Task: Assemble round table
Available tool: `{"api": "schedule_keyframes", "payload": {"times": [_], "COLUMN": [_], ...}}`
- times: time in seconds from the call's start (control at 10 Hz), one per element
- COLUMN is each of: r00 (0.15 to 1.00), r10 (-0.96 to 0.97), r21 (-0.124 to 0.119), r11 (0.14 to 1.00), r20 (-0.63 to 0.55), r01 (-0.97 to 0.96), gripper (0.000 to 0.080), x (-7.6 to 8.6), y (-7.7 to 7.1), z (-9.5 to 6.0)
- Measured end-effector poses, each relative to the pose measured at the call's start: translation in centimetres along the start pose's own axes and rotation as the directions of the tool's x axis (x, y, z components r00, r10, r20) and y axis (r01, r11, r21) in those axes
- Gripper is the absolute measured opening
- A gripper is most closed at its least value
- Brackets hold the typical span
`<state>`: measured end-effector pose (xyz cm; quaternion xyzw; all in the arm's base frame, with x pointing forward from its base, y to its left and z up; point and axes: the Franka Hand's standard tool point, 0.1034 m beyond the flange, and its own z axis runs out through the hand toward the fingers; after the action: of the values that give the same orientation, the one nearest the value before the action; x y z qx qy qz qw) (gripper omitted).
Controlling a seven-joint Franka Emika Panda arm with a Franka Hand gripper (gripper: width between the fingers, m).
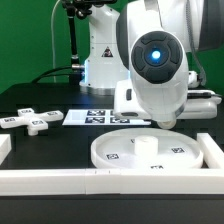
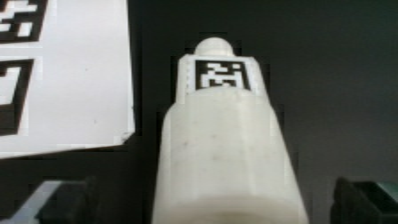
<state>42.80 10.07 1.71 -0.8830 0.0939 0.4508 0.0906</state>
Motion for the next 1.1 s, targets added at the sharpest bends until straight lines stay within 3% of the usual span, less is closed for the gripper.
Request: {"api": "schedule_keyframes", "payload": {"times": [0.6, 0.7, 1.1], "r00": [1.0, 1.0, 1.0], "r10": [0.002, 0.0, -0.023], "r21": [-0.011, -0.011, -0.008], "r11": [1.0, 1.0, 1.0], "r20": [0.018, 0.018, 0.014], "r01": [-0.001, 0.0, 0.023], "gripper": [0.0626, 0.045, 0.0407], "x": [0.08, 0.1, 0.07], "y": [-0.17, -0.16, -0.11], "z": [1.12, 1.14, 0.85]}}
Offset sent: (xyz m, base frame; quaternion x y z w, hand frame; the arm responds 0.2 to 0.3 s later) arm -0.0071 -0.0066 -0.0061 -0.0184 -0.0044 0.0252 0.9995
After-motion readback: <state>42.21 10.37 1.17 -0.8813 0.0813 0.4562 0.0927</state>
